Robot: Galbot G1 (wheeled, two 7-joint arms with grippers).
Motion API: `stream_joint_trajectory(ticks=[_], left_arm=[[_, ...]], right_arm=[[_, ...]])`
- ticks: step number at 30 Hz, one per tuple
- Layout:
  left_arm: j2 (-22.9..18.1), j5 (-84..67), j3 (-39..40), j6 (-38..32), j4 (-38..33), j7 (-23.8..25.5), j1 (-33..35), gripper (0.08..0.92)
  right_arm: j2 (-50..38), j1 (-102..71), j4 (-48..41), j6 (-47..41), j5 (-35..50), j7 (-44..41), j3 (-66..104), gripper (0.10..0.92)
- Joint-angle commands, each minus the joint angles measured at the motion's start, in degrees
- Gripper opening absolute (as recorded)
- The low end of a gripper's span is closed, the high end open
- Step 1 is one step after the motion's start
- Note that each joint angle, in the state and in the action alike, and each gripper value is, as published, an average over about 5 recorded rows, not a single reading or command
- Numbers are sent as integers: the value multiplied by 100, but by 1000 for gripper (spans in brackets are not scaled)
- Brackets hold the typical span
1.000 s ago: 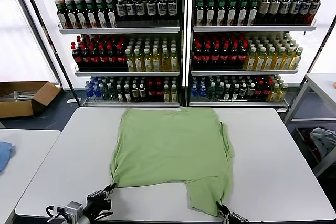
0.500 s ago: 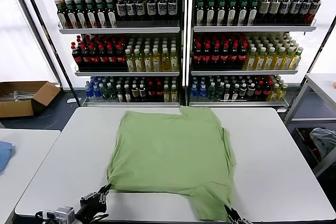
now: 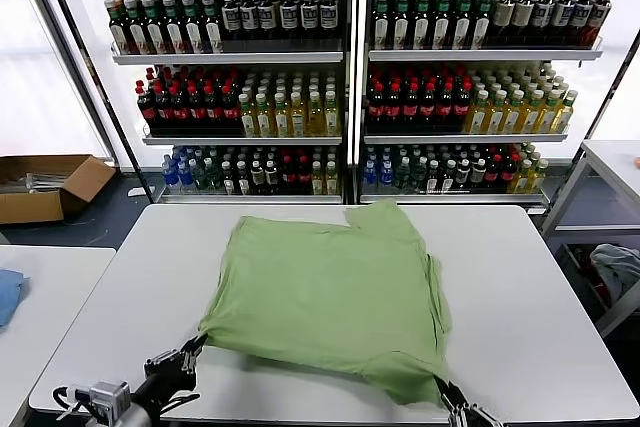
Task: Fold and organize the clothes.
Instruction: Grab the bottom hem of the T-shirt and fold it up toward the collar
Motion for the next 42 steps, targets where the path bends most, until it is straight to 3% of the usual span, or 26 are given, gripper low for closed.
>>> stream_joint_trajectory(ticks=[1, 6, 12, 22, 27, 35, 42], left_arm=[[707, -584, 126, 85, 486, 185, -1314, 87], [952, -664, 509, 83, 1166, 230, -1985, 87], [956, -686, 925, 62, 2033, 248, -2780, 87], [771, -462, 1231, 9, 2633, 253, -3098, 88], [761, -313, 1165, -66, 2522, 251, -2925, 138], [771, -237, 876, -137, 2033, 177, -2337, 366], [554, -72, 900, -176, 1894, 65, -1798, 565]], right_arm=[[-214, 1333, -508, -391, 486, 241, -61, 110], [-446, 2047, -985, -564, 577, 468, -255, 110], [-542, 3014, -1693, -748, 504, 672, -637, 110], [-330, 4001, -2646, -925, 41, 827, -1309, 122], [-242, 4014, -2676, -977, -166, 907, -1318, 245], [-290, 3335, -2023, -1094, -233, 1068, -762, 479], [-203, 2011, -1369, -1179, -817, 940, -410, 678]])
